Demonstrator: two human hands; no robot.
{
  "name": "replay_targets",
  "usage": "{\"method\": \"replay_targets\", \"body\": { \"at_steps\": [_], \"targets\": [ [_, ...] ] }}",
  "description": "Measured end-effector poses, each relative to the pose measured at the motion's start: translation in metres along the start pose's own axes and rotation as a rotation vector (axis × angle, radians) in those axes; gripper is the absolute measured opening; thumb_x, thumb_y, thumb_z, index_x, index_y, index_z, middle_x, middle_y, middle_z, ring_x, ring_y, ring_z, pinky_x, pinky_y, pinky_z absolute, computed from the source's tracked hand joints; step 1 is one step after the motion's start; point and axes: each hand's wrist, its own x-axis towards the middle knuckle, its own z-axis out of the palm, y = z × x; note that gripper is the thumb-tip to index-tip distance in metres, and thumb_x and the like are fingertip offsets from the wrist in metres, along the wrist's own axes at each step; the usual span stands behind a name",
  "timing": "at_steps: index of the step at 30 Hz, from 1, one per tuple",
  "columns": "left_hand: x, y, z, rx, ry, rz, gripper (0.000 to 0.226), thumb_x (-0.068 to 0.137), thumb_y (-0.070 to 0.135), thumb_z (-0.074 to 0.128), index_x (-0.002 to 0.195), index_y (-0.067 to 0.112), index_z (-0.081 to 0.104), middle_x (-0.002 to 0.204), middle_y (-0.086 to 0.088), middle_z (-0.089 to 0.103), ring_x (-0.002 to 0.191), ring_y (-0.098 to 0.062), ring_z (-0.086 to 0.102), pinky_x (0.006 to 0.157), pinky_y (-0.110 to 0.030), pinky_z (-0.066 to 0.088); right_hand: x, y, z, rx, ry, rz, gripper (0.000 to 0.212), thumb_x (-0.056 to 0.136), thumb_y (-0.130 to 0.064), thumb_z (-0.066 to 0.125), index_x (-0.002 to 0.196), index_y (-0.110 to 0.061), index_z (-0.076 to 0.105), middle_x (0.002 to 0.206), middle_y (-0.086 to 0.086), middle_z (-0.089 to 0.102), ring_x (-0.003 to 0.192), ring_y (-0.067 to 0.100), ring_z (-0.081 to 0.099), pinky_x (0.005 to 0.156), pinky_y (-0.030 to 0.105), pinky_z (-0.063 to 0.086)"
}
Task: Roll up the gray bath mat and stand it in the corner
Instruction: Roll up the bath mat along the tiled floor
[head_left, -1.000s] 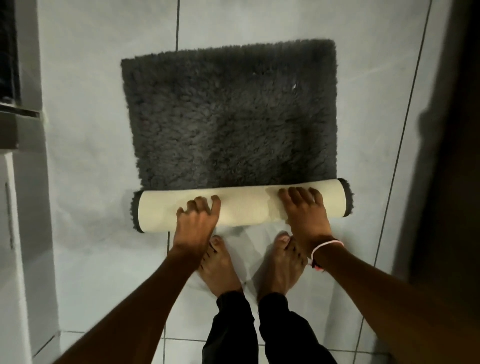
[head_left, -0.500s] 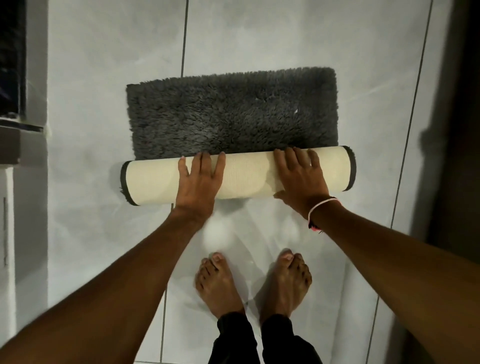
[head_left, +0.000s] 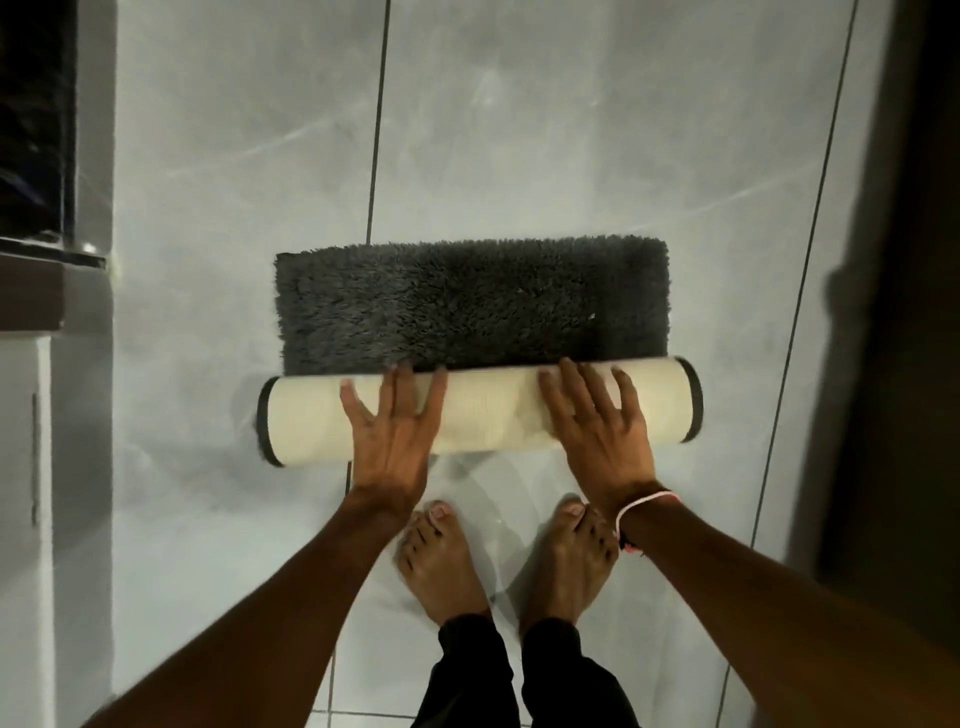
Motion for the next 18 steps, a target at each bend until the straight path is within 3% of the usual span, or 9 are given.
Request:
{"method": "replay_targets", "body": {
  "at_steps": [2,3,6,8,12,18],
  "targets": [
    [0.004,-0.005,-0.007,-0.06,0.165,-0.034,0.089,0.074,0.004,0.053,0.156,0.013,0.018,0.157,-0.027,0.028,0.147,-0.037,0.027,0.115,-0.072,0.014,0.006,-0.001,-0.007,0.028,0.152,-0.001,0.067,0.093,-0.008,0.05,0.158,-0.007,0.034,0.162,0.025,0.039,0.148,0.041,0.042,0.121,0.062,0.033],
    [0.008,-0.007,-0.01,-0.064,0.19,-0.015,0.087,0.076,0.007,0.055,0.155,0.012,0.019,0.158,-0.026,0.027,0.148,-0.037,0.026,0.115,-0.071,0.015,0.012,-0.002,-0.011,0.027,0.173,-0.005,0.065,0.097,-0.013,0.049,0.159,-0.006,0.031,0.164,0.025,0.034,0.151,0.041,0.036,0.122,0.061,0.031],
    [0.029,-0.015,-0.013,-0.007,0.111,0.06,0.096,0.085,0.037,0.06,0.157,0.013,0.001,0.164,-0.024,0.008,0.152,-0.036,0.007,0.116,-0.069,0.011,0.037,0.0,-0.021,0.001,0.105,-0.008,0.089,0.099,-0.049,0.056,0.163,-0.005,0.013,0.169,0.027,0.018,0.157,0.043,0.018,0.125,0.063,0.019],
    [0.041,-0.022,-0.015,0.091,0.102,0.078,0.106,0.081,0.038,0.068,0.156,0.01,-0.001,0.161,-0.027,0.013,0.15,-0.04,0.013,0.115,-0.069,0.016,0.052,-0.001,-0.027,-0.06,0.072,0.019,0.095,0.092,-0.041,0.07,0.161,-0.004,0.016,0.165,0.029,0.025,0.153,0.046,0.025,0.124,0.065,0.021],
    [0.047,-0.022,-0.017,0.207,0.135,0.055,0.104,0.067,0.018,0.078,0.15,0.013,0.015,0.139,-0.021,0.045,0.126,-0.036,0.046,0.105,-0.06,0.039,0.064,-0.007,-0.029,-0.122,0.101,0.052,0.077,0.088,-0.02,0.074,0.149,-0.005,0.031,0.145,0.024,0.046,0.133,0.043,0.046,0.116,0.063,0.034],
    [0.01,-0.007,-0.001,0.086,0.08,0.06,0.091,0.066,0.008,0.074,0.142,0.018,0.025,0.129,-0.02,0.052,0.118,-0.037,0.051,0.1,-0.06,0.041,0.034,-0.016,-0.015,-0.131,0.054,0.01,0.076,0.081,-0.014,0.076,0.145,-0.007,0.034,0.138,0.02,0.05,0.127,0.041,0.048,0.115,0.061,0.036]
  ]
}}
